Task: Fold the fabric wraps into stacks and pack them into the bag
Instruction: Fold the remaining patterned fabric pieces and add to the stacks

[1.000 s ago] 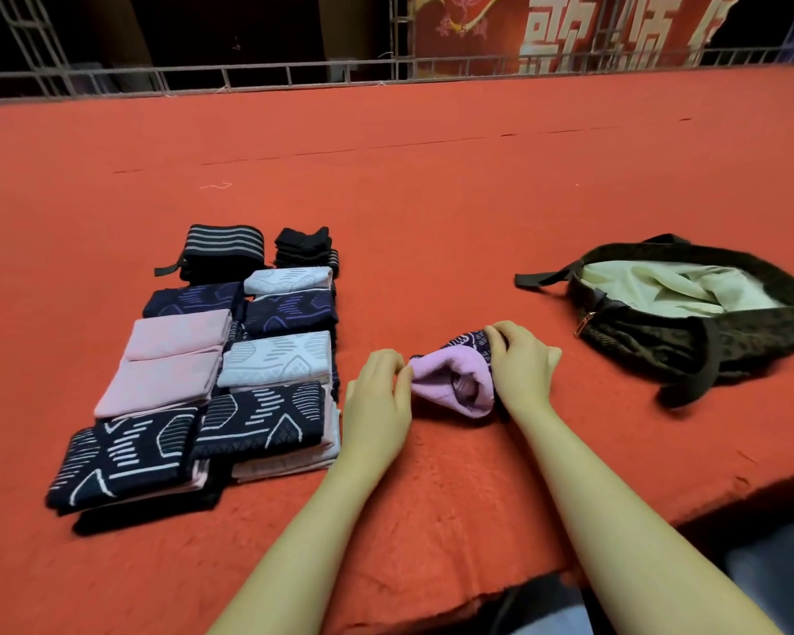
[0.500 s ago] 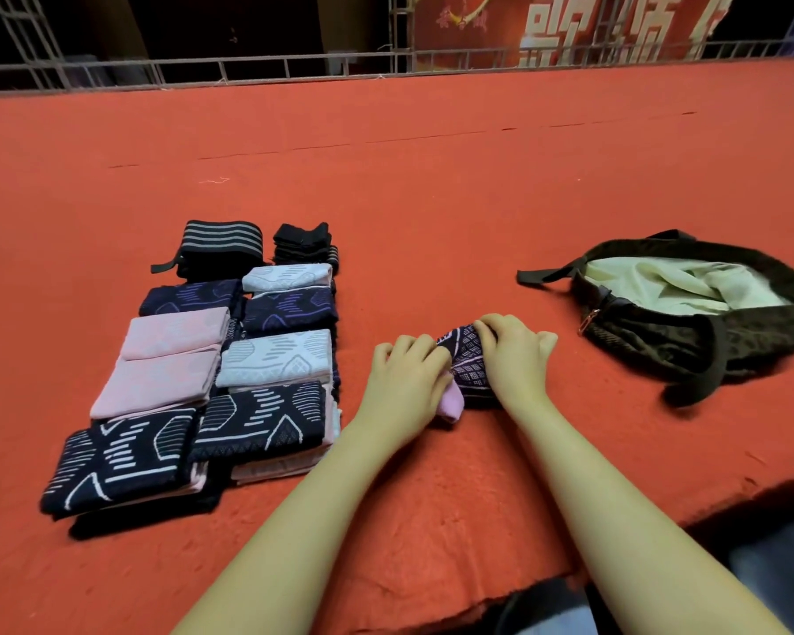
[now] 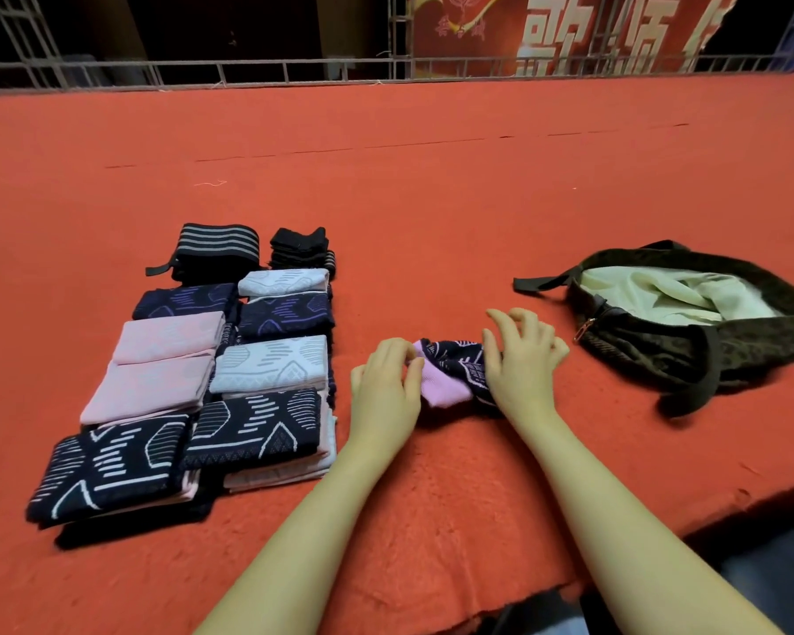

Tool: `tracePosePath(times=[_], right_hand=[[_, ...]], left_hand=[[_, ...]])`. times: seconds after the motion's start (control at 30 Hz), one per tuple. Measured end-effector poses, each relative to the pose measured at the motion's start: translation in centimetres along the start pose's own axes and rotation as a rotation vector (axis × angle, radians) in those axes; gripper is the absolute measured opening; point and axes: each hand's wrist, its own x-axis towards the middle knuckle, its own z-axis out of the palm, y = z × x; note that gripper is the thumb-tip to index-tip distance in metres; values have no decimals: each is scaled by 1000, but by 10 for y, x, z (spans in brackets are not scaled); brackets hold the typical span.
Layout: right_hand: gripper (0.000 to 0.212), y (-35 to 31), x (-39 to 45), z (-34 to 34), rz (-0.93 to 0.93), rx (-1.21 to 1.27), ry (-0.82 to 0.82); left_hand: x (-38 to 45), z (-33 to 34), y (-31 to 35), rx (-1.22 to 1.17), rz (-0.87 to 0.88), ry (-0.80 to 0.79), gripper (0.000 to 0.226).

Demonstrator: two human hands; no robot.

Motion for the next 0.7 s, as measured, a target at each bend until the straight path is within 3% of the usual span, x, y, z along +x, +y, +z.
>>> tracePosePath(times=[0.1,0.2,0.27,0.4,0.7], right_hand=[[42,-8,-15,-5,-200,97,-143],[45,-4,-28,1,-189,118,-313],[41,-1,-35,6,-188,131,-299],[31,1,-39,7,-202,125,-191],[30,2,-33,18,-115,-35,-29]], left_hand=[[8,-4,6,10,-15,5,24],[8,-3,8,141,139,-105,41],[6,0,3,326,271,-175,46],[4,11,-9,500,324,-121,37],[-15,17,-19,141,299,13,5]])
